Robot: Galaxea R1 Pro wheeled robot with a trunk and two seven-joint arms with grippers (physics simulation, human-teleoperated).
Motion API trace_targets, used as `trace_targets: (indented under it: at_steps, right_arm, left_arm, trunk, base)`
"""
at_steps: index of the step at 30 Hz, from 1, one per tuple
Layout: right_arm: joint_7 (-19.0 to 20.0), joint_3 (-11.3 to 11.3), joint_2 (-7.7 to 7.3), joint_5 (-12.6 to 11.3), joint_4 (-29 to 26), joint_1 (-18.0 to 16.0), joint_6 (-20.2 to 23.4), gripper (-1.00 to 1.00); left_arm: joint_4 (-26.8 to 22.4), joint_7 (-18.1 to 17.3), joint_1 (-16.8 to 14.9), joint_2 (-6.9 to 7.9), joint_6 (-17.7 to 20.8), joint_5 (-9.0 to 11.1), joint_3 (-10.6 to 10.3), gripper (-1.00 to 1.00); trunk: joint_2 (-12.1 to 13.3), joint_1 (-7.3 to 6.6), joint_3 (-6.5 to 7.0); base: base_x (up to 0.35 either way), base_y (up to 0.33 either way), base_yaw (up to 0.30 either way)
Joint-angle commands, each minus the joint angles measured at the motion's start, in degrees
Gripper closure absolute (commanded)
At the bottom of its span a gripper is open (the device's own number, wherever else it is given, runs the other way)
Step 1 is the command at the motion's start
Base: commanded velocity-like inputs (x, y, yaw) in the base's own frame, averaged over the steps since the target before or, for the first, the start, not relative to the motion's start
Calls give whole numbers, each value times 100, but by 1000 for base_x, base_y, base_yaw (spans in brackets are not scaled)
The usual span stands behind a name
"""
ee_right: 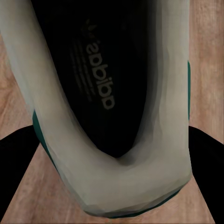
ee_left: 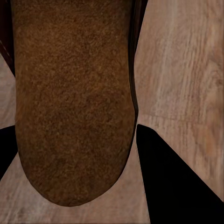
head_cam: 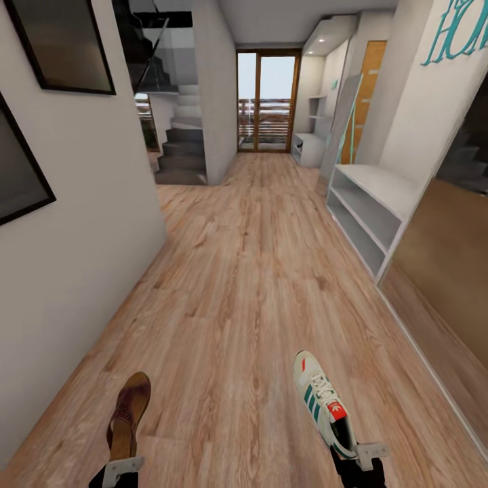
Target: Pick up the two gym shoes and the two sandals from the corridor floor and place them onto the hallstand (shoe rack) in the corridor, making sure they are on the rack and not on the floor. Arrange them so the two gym shoes are next to each other and the two sandals are next to each other.
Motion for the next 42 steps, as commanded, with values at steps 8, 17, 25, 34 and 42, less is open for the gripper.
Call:
trace_targets:
  at_steps: [8, 17, 25, 34, 42]
  right_arm:
    - [29, -46, 1, 38, 3, -4, -16, 100]
    - [30, -45, 0, 38, 3, -4, -16, 100]
    - [30, -46, 1, 38, 3, -4, -16, 100]
    - [21, -46, 1, 38, 3, -4, -16, 100]
    - [21, -46, 0, 38, 3, -4, -16, 100]
  left_arm:
    - [4, 0, -6, -3, -17, -81, 49, 100]
    - [4, 0, -8, -3, -17, -81, 49, 100]
    - [11, -8, -5, -3, -17, -86, 49, 100]
    - [12, -15, -3, 3, -17, -89, 41, 100]
    - [7, -34, -3, 7, -17, -87, 40, 100]
  trunk:
    - [-2, 2, -5]
    - [-2, 2, -5]
    - [-2, 2, -5]
    - [-2, 2, 1]
    - [-2, 2, 62]
  base:
    - [338, -6, 0]
    - [339, 0, 0]
    - [339, 0, 0]
    - [339, 0, 0]
    - [339, 0, 0]
